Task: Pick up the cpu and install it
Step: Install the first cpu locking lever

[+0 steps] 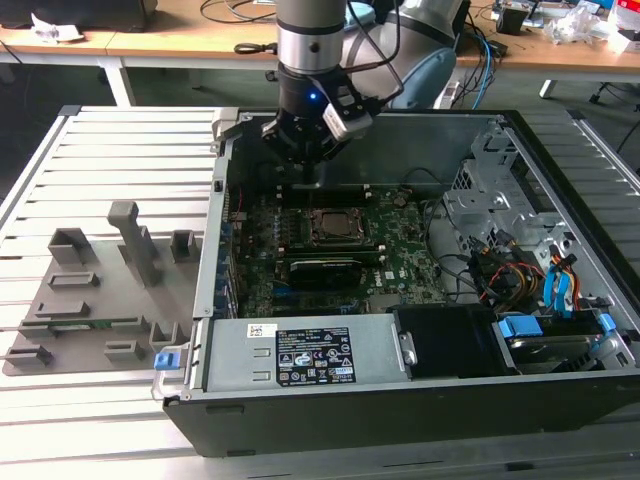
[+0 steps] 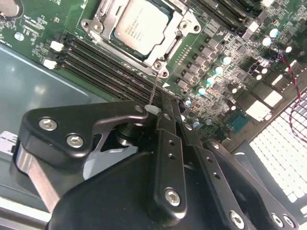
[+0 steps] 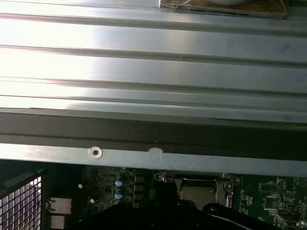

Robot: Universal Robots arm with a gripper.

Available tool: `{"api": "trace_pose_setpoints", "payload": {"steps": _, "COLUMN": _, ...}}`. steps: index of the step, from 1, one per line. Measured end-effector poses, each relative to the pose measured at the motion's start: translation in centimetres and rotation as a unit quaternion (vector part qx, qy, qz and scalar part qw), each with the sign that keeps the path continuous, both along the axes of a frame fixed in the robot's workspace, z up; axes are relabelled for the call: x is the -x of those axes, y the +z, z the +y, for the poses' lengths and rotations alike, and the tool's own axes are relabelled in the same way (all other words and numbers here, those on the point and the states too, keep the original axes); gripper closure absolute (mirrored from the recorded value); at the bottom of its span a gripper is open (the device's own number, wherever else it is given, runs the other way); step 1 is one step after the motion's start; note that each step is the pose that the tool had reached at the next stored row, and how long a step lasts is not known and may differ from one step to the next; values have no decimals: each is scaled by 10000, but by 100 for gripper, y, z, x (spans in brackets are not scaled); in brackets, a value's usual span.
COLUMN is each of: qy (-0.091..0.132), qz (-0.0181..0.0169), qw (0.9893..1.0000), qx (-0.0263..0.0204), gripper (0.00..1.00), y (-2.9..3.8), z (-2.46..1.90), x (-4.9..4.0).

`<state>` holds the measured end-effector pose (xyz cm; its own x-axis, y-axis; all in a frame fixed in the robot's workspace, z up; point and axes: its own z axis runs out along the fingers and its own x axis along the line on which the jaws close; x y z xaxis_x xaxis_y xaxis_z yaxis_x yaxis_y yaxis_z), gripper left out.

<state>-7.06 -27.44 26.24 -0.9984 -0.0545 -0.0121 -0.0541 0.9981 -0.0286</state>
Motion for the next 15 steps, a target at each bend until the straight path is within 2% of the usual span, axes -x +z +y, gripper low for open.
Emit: {"api": "trace_pose_setpoints", "payload": {"steps": 15, "qy": 0, "qz": 1, "qw": 10000, "qx": 0, "gripper": 89, "y": -4, "z": 0, "x": -284}}
